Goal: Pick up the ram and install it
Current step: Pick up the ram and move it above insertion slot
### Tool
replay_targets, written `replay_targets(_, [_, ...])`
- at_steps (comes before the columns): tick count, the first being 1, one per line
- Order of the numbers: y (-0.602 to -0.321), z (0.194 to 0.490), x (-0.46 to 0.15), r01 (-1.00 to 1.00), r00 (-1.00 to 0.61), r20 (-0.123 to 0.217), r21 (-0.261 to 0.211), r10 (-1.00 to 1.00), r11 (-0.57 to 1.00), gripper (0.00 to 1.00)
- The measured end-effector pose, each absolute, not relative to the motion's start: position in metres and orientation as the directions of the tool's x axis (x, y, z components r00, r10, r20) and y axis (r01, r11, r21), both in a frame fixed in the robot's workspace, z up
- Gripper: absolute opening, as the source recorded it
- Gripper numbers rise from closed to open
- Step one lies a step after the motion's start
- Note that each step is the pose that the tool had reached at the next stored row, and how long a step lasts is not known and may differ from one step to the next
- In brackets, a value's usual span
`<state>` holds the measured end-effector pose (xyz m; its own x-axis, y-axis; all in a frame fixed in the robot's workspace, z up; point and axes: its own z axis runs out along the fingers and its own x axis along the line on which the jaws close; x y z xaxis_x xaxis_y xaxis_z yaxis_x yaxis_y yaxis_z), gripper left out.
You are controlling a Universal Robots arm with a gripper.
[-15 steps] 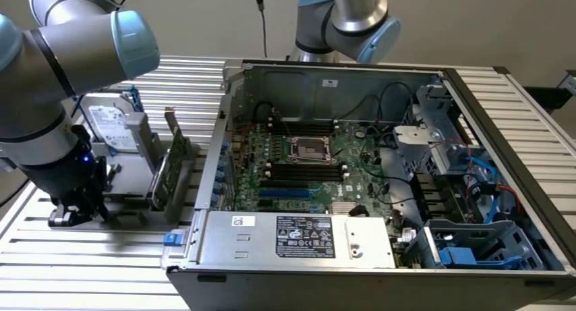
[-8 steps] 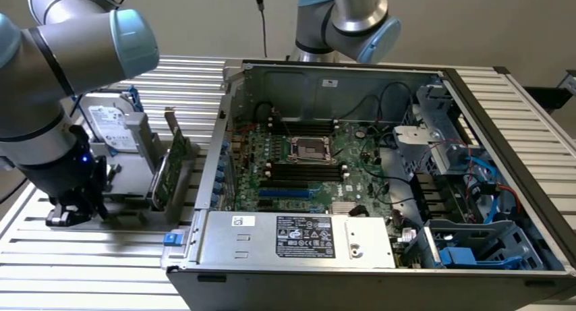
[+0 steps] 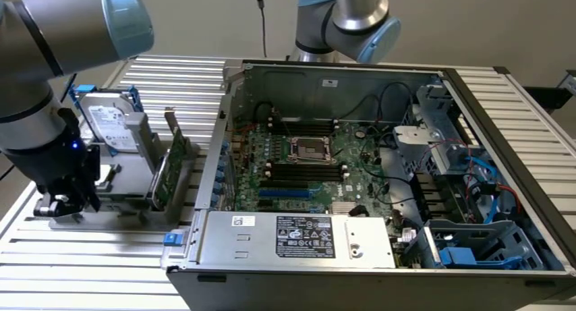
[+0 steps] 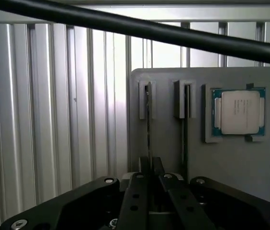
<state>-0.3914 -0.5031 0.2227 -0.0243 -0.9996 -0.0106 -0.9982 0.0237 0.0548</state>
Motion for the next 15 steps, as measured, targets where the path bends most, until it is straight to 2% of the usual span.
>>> replay_targets(15, [-0.502,0.281,-0.364,-0.997,-0.027,-0.010,0.070,-1.000,0.026,0.14])
